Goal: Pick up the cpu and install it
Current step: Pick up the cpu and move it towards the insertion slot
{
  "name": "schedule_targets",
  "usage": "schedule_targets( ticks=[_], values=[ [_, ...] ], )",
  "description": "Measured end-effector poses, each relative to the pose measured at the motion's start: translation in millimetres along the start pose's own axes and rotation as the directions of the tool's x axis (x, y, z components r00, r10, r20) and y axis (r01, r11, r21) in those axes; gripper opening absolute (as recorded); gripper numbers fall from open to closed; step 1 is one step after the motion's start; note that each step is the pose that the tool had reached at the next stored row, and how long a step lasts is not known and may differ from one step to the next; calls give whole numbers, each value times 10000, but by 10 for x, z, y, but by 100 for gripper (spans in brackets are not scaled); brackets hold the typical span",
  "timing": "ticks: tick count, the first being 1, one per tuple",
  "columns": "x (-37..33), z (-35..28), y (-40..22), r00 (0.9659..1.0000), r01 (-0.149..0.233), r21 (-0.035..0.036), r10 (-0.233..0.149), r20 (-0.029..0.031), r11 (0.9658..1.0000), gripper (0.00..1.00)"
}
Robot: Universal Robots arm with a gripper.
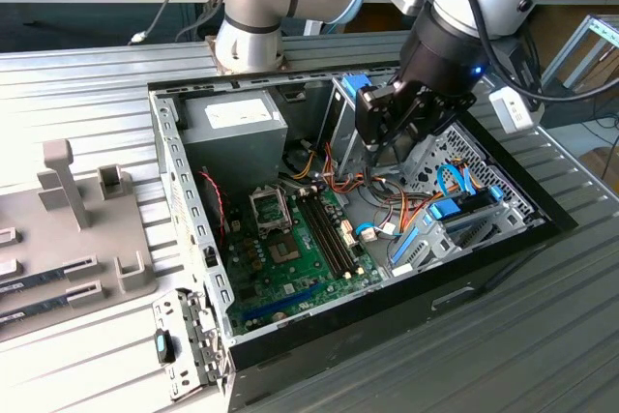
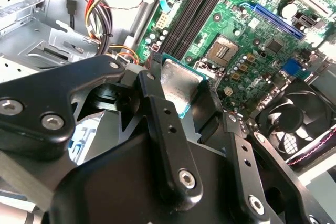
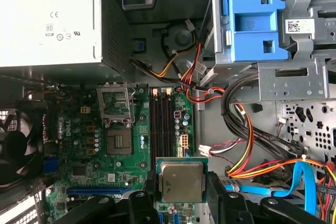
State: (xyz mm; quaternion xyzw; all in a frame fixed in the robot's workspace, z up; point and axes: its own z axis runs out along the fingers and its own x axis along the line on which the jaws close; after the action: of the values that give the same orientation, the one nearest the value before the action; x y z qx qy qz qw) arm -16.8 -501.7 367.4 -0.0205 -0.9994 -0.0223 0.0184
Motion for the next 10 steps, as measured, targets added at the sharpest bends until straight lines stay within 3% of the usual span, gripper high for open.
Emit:
schedule_targets(
  ticks=[10],
  values=[
    [42,22,-17,10000,0,-1,0,0,10000,47]
  ],
)
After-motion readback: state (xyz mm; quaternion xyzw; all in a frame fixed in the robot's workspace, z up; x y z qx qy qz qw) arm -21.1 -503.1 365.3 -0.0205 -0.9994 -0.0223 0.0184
